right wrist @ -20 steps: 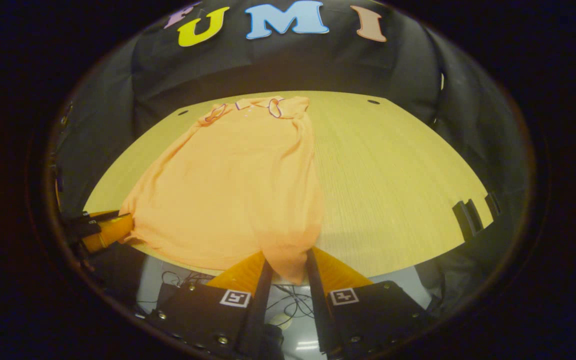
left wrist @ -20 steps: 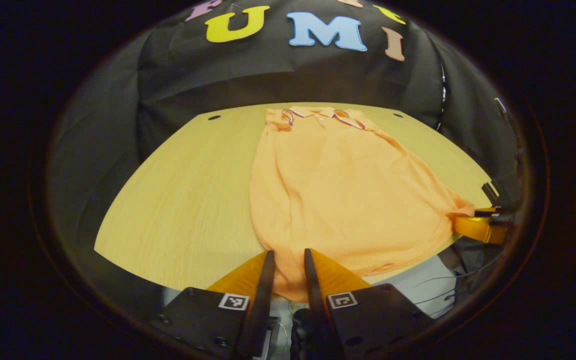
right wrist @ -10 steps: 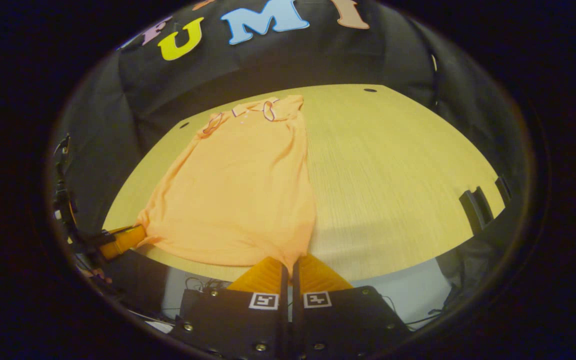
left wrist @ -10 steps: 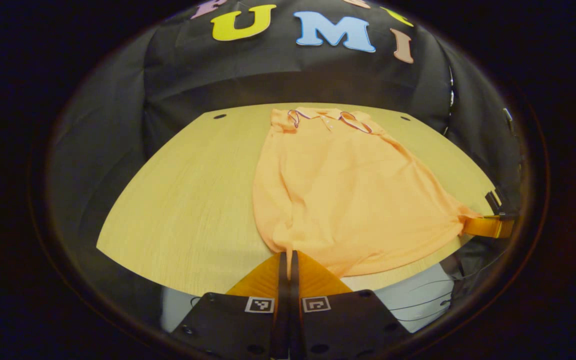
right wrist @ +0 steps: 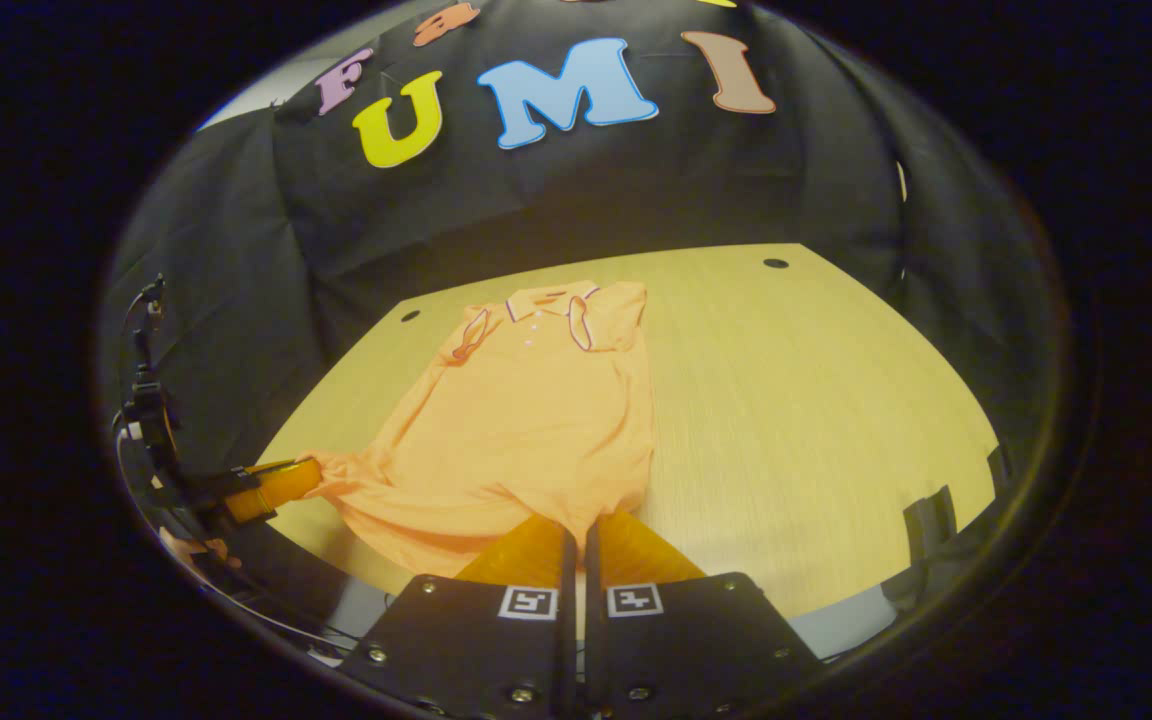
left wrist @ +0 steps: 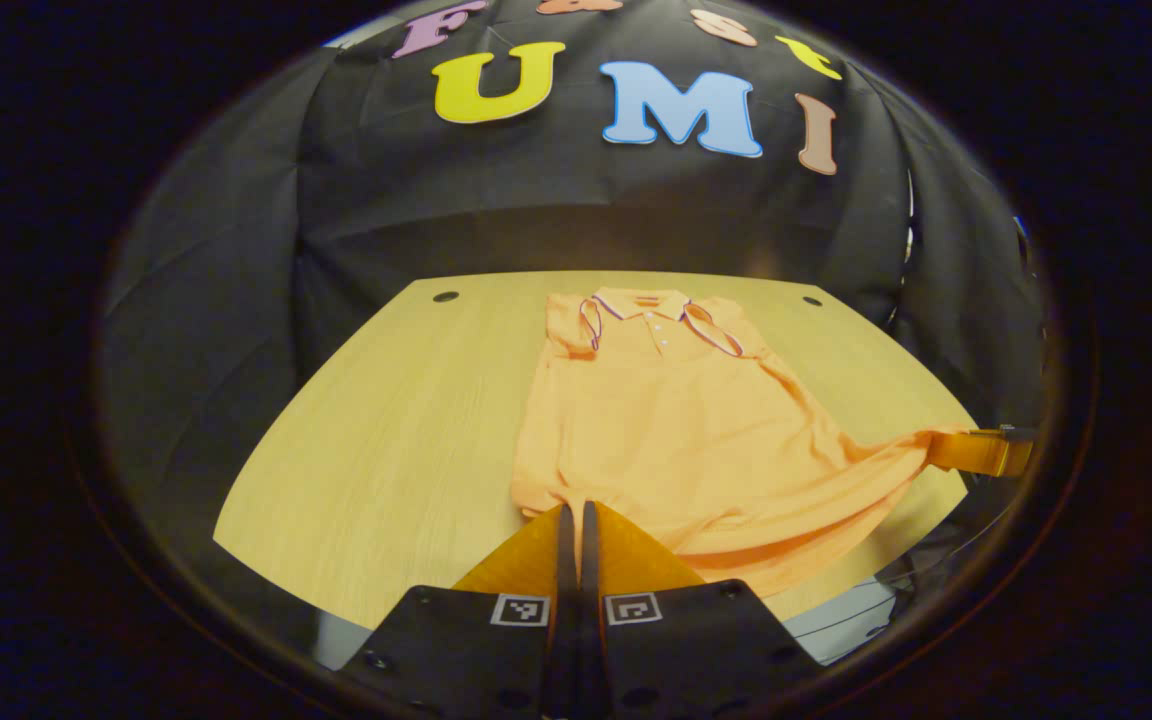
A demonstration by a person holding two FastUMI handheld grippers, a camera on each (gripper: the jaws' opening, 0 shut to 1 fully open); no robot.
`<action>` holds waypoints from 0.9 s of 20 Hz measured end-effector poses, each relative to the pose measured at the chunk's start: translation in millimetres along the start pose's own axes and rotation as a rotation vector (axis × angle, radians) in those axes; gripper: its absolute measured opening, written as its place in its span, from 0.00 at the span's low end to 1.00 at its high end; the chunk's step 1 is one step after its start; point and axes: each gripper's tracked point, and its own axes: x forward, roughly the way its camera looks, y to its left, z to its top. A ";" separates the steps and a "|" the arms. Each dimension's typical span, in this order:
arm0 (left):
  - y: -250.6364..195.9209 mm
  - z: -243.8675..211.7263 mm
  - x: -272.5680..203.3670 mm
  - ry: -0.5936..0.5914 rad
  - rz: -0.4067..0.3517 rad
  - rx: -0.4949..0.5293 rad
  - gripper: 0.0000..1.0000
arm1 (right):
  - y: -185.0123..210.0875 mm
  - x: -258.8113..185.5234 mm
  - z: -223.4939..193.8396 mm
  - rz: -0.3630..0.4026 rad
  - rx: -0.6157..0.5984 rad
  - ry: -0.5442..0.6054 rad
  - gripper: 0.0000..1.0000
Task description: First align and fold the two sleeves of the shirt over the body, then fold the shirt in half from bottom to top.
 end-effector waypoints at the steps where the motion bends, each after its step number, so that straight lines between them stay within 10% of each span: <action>1: -0.6 13.3 5.6 -0.013 -0.010 -0.004 0.06 | 0.4 2.9 12.7 -0.001 0.001 -0.015 0.04; 18: -0.9 187.0 144.4 -0.151 -0.118 0.012 0.06 | -11.0 113.5 183.8 -0.089 0.013 -0.133 0.04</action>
